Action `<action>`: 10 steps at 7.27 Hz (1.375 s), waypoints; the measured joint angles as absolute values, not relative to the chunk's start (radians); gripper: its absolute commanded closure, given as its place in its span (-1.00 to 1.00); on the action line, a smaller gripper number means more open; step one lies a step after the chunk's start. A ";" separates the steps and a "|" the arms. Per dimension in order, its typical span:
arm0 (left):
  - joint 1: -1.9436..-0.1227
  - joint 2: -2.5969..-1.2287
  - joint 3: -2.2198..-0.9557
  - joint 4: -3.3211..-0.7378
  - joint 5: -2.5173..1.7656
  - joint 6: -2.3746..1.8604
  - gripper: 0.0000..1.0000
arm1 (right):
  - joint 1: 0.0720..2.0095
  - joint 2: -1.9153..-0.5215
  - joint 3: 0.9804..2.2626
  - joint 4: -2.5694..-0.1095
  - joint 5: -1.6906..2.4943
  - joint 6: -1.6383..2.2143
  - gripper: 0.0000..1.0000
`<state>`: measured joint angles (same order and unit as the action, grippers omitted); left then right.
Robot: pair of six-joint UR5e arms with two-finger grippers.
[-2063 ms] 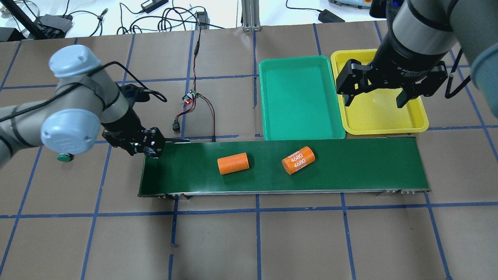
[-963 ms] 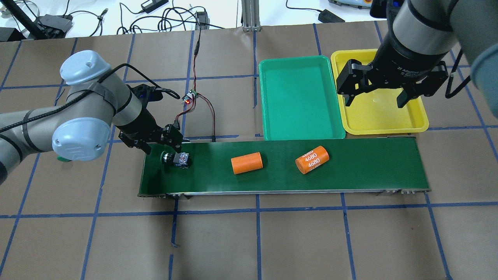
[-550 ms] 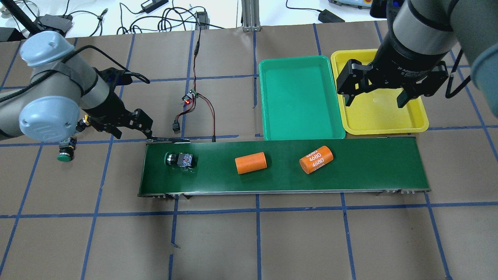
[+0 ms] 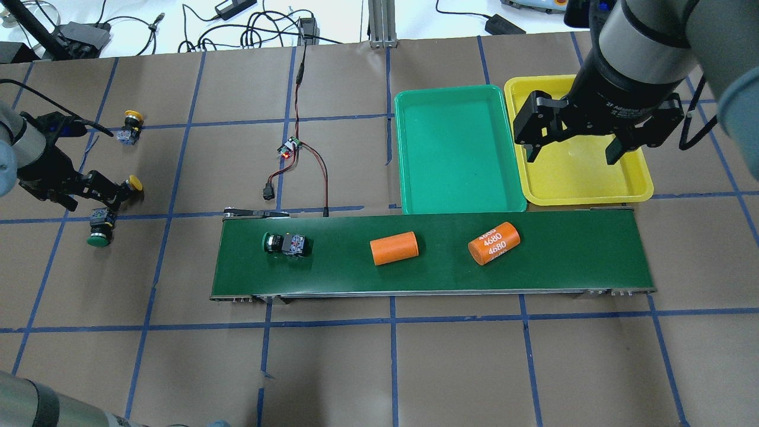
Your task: Sort buttons by color to trays
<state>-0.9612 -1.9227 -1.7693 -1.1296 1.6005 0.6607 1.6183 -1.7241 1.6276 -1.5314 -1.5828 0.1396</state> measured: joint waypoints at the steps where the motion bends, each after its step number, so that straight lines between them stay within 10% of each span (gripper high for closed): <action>1: -0.930 -1.950 -1.772 -1.120 1.603 0.679 -1.00 | 1.618 -1.724 1.628 -1.531 -1.583 0.139 -1.00; 3: -0.911 -2.001 -1.775 -1.062 1.608 0.693 -0.97 | 1.618 -1.724 1.628 -1.530 -1.583 0.139 -1.00; 5: -0.907 -2.045 -1.775 -1.011 1.603 0.693 0.60 | 1.618 -1.724 1.628 -1.530 -1.583 0.140 -1.00; 6: -0.907 -2.054 -1.776 -1.004 1.605 0.711 1.00 | 1.618 -1.724 1.628 -1.531 -1.583 0.139 -1.00; 10: -0.961 -1.929 -1.759 -1.185 1.601 0.691 1.00 | 1.618 -1.725 1.627 -1.531 -1.583 0.135 -1.00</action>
<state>-0.9605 -1.9291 -1.7593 -1.1850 1.6005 0.6915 1.6182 -1.7248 1.6271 -1.5307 -1.5834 0.1354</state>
